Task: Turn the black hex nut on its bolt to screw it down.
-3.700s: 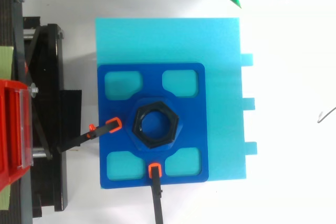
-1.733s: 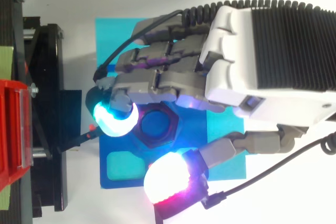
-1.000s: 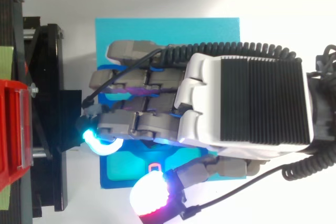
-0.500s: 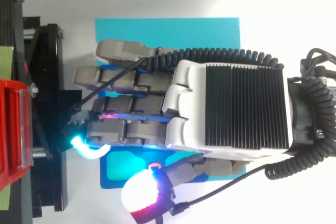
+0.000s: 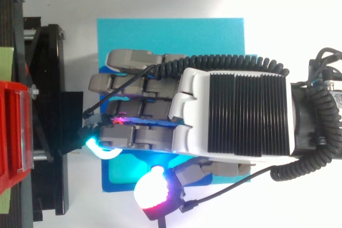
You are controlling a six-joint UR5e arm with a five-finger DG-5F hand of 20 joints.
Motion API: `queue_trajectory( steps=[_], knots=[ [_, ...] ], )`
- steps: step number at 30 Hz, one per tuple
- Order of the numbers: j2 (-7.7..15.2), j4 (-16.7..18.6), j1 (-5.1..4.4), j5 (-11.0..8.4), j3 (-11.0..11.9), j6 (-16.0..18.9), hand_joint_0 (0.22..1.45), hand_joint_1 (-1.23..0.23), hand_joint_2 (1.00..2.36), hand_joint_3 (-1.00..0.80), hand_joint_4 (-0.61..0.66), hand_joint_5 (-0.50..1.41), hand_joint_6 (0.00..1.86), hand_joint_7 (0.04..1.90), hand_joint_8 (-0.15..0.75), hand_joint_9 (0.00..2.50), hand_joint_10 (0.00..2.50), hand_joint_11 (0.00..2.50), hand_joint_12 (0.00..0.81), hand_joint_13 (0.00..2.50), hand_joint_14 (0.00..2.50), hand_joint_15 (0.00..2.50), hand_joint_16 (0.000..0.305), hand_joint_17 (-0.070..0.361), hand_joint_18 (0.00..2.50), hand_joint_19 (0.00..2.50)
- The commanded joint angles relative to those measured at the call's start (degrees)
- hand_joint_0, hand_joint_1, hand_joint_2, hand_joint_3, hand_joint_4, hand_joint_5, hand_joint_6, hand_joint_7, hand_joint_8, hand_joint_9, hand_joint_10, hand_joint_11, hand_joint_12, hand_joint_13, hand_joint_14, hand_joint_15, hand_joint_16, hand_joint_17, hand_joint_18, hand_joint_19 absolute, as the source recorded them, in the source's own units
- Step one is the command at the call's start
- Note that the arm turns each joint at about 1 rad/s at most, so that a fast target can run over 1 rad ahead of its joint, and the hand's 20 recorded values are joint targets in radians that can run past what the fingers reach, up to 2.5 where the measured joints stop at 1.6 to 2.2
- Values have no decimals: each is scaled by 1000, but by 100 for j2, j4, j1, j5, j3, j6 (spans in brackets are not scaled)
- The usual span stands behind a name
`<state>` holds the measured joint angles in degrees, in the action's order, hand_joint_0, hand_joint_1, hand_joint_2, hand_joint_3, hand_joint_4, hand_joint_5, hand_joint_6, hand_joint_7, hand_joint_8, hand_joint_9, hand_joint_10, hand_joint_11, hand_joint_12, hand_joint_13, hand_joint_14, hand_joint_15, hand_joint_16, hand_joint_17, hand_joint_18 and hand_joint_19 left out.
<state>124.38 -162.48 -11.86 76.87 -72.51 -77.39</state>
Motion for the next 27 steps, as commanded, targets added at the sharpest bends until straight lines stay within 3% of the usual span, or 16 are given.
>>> queue_trajectory(
  steps=[1, 19, 27],
  knots=[
    [-1, -20, 0, 4, 0, -39, 496, -484, 1000, -500, 89, -108, 503, 1030, 181, 685, 7, 202, 158, 419, 1, 0, 15, 35, 202, 43],
    [-1, -108, -44, 346, 0, -180, 499, -494, 1000, -500, 86, -109, 503, 1090, 191, 698, 8, 232, 172, 469, 1, 55, 17, 39, 277, 105],
    [-1, -135, -53, 364, 0, -180, 499, -495, 1000, -500, 86, -110, 503, 1097, 192, 693, 10, 237, 179, 494, 3, 78, 18, 40, 297, 117]
  ],
)
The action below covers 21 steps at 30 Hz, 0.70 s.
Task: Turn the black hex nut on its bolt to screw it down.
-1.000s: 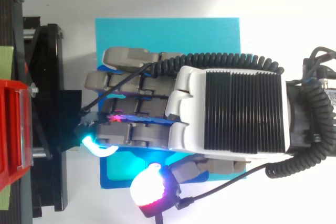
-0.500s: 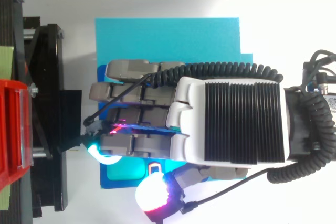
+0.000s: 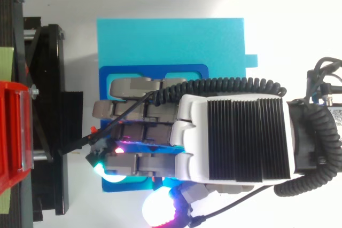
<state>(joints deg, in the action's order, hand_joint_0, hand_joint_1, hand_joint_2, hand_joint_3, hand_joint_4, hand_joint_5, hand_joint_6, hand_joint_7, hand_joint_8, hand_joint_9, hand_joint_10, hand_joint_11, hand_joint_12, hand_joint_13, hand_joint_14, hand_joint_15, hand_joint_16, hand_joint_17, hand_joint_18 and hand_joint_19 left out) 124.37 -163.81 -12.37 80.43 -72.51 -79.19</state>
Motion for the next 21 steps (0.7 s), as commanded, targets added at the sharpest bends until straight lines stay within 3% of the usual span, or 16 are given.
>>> queue_trajectory(
  steps=[1, 11, 17, 21],
  knots=[
    [0, -2, -2, 8, 0, -8, 499, -495, 1000, -500, 87, -110, 502, 1101, 191, 691, 8, 231, 177, 499, 3, 79, 18, 40, 300, 124],
    [0, -169, 7, 17, 0, -8, 497, -494, 1000, -500, 85, -111, 502, 1120, 193, 693, 9, 253, 181, 510, 4, 100, 18, 41, 310, 136],
    [0, -160, 60, 228, 0, -8, 497, -493, 1000, -500, 85, -114, 502, 1119, 195, 688, 9, 254, 182, 514, 4, 108, 18, 41, 311, 131],
    [0, -143, 77, 236, 9, -44, 497, -493, 1000, -500, 83, -115, 502, 1117, 194, 688, 9, 258, 181, 515, 4, 111, 18, 41, 311, 137]
  ],
)
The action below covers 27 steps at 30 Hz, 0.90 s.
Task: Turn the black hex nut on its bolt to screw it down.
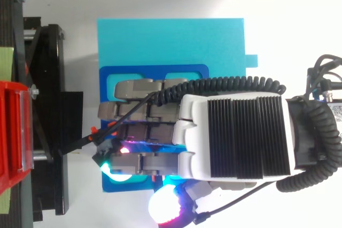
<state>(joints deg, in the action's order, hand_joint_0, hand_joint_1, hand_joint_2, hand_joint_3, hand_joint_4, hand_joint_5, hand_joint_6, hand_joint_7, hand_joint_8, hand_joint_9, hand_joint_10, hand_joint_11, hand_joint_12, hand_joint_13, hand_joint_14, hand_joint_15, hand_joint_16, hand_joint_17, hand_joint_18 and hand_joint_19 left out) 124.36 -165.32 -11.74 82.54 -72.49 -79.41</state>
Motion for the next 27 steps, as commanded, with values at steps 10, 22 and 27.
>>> queue_trajectory(
  steps=[10, 22, 27],
  knots=[
    [0, -9, 93, 113, -2, -75, 497, -494, 1000, -500, 90, -117, 502, 1114, 194, 690, 9, 263, 185, 531, 5, 129, 18, 42, 318, 136],
    [0, -18, 251, 368, -2, -75, 498, -495, 1000, -500, 90, -118, 502, 1112, 192, 691, 9, 272, 188, 546, 6, 147, 19, 42, 332, 155],
    [0, -1, 348, 518, -2, -84, 497, -491, 1000, -500, 84, -118, 502, 1113, 194, 694, 11, 264, 192, 557, 6, 157, 19, 43, 340, 155]
  ],
)
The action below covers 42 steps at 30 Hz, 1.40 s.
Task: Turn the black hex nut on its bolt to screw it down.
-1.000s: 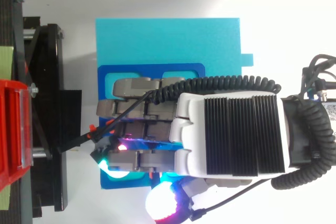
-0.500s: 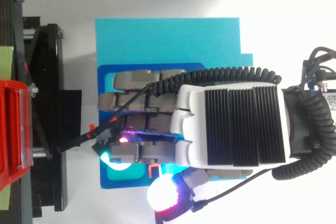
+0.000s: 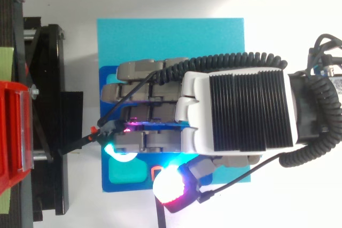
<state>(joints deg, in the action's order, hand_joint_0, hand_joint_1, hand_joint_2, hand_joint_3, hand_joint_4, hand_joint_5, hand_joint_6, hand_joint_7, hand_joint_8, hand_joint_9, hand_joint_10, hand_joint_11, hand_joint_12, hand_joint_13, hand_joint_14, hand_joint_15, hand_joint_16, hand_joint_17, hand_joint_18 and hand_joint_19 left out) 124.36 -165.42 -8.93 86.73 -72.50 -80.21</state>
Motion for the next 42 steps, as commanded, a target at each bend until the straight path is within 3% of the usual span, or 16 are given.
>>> queue_trajectory(
  steps=[1, 14, 17, 18, 25, 35, 39, 42],
  knots=[
    [1, 10, 102, 151, -1, -12, 497, -490, 1000, -500, 84, -118, 502, 1112, 195, 697, 9, 266, 192, 558, 7, 160, 19, 43, 339, 155],
    [1, 1, 339, 414, -1, -74, 490, -489, 1000, -500, 85, -118, 502, 1117, 194, 702, 10, 277, 197, 563, 7, 177, 20, 46, 336, 160],
    [1, -8, 401, 511, -1, -74, 488, -486, 1000, -500, 93, -118, 502, 1117, 193, 701, 12, 276, 198, 563, 7, 177, 21, 46, 337, 168],
    [1, -8, 462, 608, -1, -74, 484, -482, 1000, -500, 91, -118, 502, 1114, 195, 703, 9, 269, 200, 564, 7, 176, 21, 47, 338, 158],
    [1, 54, 594, 801, -1, -188, 404, -379, 1000, -500, 105, -135, 502, 999, 212, 684, 8, 254, 242, 542, 6, 167, 30, 68, 324, 169],
    [1, 89, 691, 898, -1, -258, 402, -342, 1000, -500, 100, -134, 503, 928, 213, 667, 9, 216, 248, 534, 6, 171, 32, 71, 321, 183],
    [1, 141, 691, 942, 17, -258, 404, -336, 1000, -500, 107, -127, 503, 941, 215, 675, 7, 220, 248, 532, 6, 169, 31, 71, 316, 179],
    [-8, 124, 656, 986, 166, -258, 414, -329, 1000, -500, 110, -121, 503, 955, 212, 668, 8, 226, 247, 526, 6, 175, 31, 70, 306, 178]
  ],
)
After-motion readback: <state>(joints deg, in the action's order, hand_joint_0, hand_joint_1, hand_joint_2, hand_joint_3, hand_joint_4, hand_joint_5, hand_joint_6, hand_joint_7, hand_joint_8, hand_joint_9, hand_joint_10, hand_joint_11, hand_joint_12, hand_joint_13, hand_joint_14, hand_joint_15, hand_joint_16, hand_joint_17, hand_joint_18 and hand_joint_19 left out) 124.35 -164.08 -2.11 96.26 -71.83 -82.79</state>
